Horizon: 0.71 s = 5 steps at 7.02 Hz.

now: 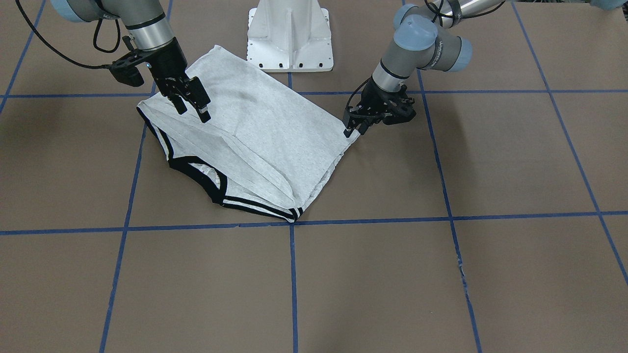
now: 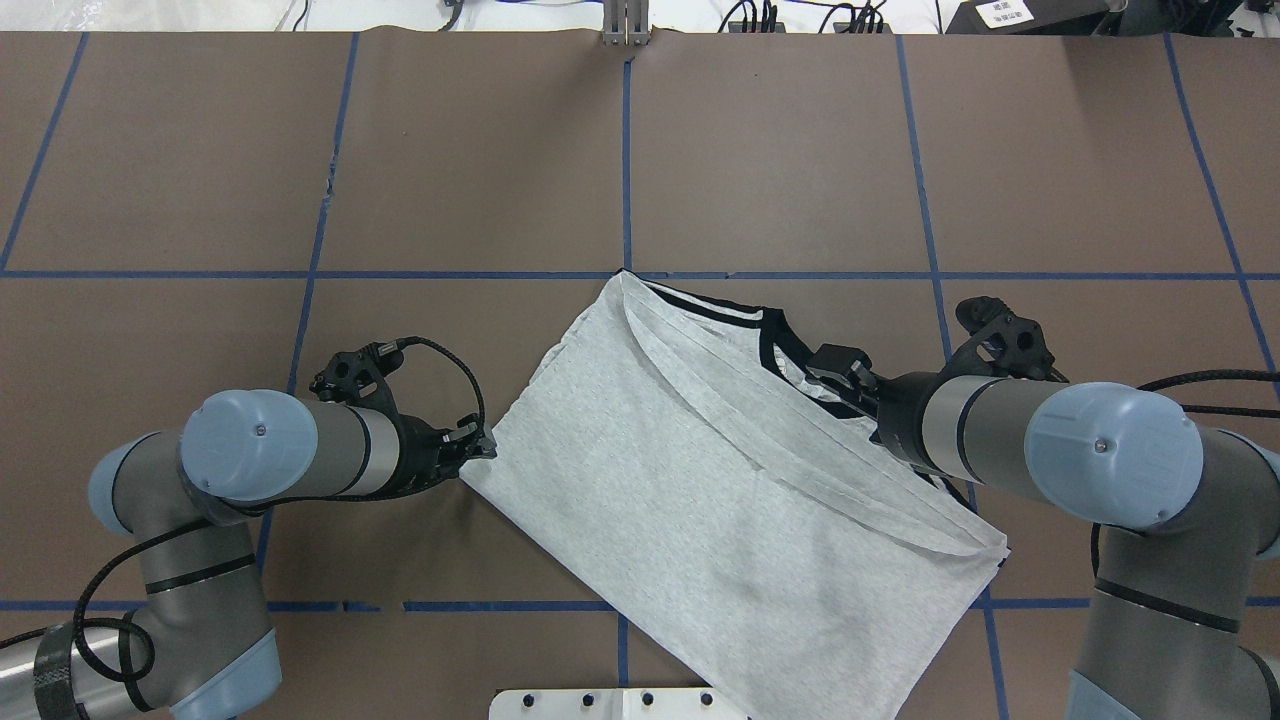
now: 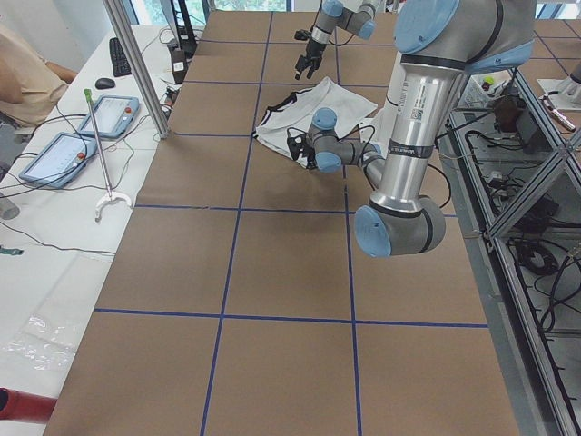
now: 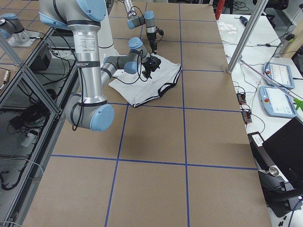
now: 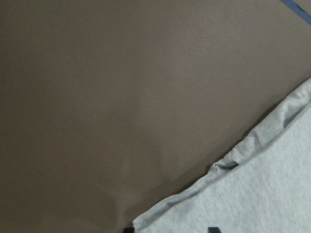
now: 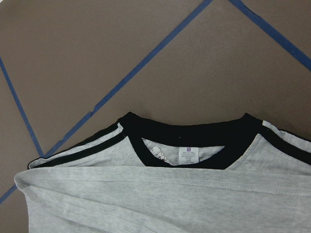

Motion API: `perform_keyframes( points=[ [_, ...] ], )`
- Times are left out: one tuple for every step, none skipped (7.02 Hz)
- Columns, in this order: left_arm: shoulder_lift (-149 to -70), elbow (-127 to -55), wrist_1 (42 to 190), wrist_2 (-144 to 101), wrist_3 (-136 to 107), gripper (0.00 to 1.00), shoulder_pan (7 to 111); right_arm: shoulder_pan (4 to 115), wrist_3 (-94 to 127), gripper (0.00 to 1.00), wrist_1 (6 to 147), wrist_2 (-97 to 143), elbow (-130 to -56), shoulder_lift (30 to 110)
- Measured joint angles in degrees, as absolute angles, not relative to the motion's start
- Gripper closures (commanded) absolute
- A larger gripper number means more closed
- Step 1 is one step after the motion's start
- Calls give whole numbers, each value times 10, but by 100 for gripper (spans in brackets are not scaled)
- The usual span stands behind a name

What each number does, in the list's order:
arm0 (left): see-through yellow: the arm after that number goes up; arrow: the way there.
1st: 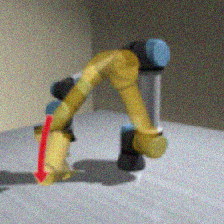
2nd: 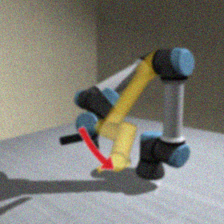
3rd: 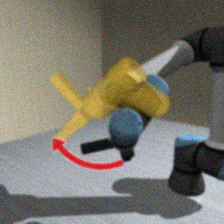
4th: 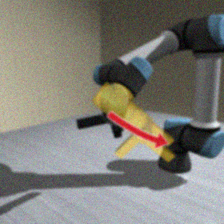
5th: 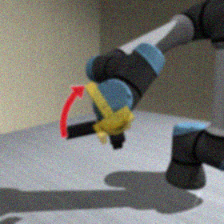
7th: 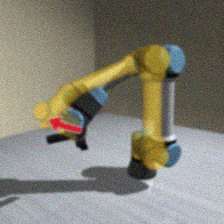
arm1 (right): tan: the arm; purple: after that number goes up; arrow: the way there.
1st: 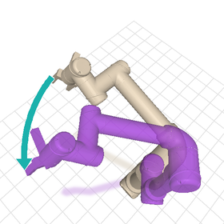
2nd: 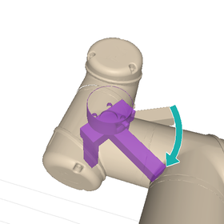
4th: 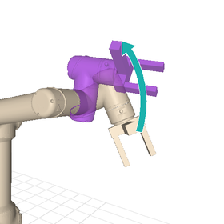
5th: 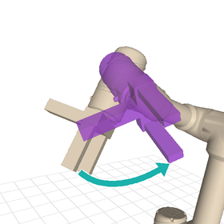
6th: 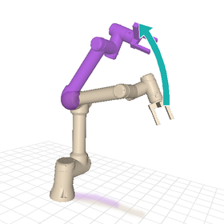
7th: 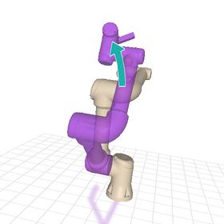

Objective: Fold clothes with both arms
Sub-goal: 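Grasp the folded shirt edges with both grippers and lift them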

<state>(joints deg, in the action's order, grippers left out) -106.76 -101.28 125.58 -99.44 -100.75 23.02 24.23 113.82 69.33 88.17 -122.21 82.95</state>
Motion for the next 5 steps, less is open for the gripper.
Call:
perform_keyframes(
  points=[
    [-1069,-1010,1256,-991,-1008,53,230,242,1138,0,693,882,-1222,829],
    [-1068,-1010,1255,-989,-1008,52,230,241,1138,0,693,882,-1222,829],
    [-1067,-1012,1255,-988,-1007,46,231,241,1138,0,692,882,-1222,829],
    [-1064,-1014,1255,-988,-1006,43,232,241,1138,0,692,882,-1222,828],
    [-1063,-1016,1255,-988,-1006,43,232,241,1138,0,692,881,-1222,828]
  ],
)
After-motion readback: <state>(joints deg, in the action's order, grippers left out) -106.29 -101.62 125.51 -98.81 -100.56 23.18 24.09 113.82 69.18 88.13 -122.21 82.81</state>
